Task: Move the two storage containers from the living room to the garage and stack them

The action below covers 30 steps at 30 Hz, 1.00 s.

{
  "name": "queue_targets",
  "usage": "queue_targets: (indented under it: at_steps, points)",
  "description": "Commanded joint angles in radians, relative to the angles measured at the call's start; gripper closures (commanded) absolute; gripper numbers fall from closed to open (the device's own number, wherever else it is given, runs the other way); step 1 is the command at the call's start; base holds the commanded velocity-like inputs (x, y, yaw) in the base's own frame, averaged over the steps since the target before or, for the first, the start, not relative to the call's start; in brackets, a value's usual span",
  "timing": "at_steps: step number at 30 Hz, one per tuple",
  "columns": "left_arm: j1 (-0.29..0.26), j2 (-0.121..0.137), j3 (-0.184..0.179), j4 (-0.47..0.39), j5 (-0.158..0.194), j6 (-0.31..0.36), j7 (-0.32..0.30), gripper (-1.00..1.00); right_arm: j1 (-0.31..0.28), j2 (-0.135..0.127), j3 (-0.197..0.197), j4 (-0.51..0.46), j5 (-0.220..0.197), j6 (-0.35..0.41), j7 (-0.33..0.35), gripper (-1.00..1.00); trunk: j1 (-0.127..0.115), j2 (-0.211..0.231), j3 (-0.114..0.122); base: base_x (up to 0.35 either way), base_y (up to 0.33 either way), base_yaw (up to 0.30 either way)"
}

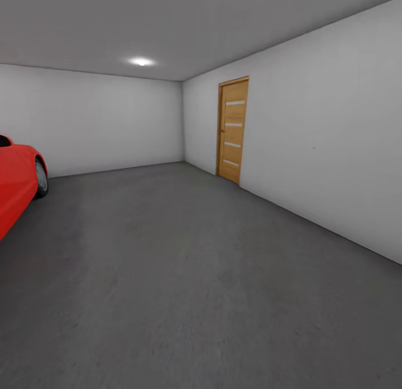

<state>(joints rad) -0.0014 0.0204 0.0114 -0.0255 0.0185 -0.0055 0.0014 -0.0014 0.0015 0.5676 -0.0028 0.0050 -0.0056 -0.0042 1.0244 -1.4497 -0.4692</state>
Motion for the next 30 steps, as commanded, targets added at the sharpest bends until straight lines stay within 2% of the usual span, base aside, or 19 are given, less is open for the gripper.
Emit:
queue_targets:
  at_steps: [1, 30]
  points:
    - [0.000, 0.000, 0.001, 0.000, 0.002, -0.001, 0.000, -1.00, 0.000, 0.000, 0.001, 0.000, 0.002, -0.001, 0.000, -1.00, 0.001, 0.000, -0.001, 0.323, 0.000, 0.000]
    - [0.000, 0.000, 0.001, -0.001, 0.002, -0.001, 0.000, -1.00, 0.000, -0.002, 0.001, 0.000, 0.003, -0.001, 0.000, -1.00, 0.001, 0.000, -0.001, 0.323, 0.000, 0.000]
